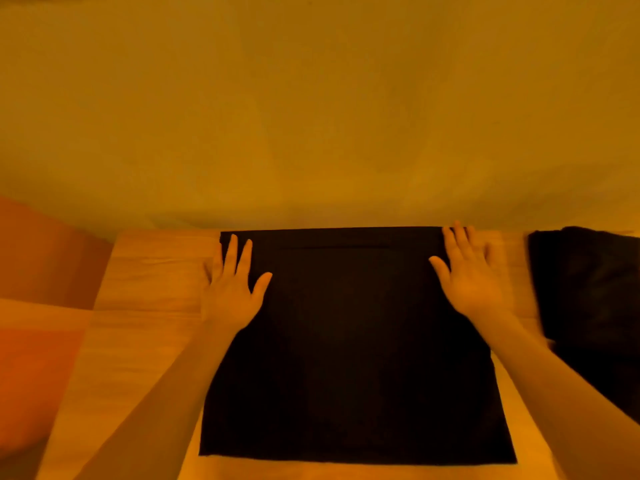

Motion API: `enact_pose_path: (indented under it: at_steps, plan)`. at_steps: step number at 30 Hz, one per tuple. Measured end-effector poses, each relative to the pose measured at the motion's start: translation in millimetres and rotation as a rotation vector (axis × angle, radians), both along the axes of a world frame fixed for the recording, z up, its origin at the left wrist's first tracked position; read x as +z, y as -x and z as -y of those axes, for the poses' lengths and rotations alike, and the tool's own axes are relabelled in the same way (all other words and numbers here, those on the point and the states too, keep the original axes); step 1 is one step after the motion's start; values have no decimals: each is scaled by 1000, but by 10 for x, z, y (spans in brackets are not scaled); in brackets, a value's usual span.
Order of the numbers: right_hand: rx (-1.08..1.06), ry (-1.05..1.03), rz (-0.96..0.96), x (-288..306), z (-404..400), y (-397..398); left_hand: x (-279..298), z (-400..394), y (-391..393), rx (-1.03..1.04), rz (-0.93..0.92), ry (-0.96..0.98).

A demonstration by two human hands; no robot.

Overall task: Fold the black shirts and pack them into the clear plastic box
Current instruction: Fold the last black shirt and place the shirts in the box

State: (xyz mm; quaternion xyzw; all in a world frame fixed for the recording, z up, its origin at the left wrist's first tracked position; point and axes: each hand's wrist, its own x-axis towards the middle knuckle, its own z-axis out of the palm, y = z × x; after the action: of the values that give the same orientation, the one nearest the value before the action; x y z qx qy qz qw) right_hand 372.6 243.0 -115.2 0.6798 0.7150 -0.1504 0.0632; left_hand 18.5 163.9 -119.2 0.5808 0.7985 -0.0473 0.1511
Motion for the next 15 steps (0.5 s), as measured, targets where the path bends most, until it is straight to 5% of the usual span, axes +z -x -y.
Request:
enact_pose_path:
  at_steps: [5,9,15]
  plan:
    - [60,-116,5,181,427,253,230,340,-363,-132,-48,-60]
    - [203,15,-16,110,1088,593,66,858,-636,-220,-30,-55]
    - [-33,-58,-32,32,1250,131,-53,1004,-425,-237,-61,-56]
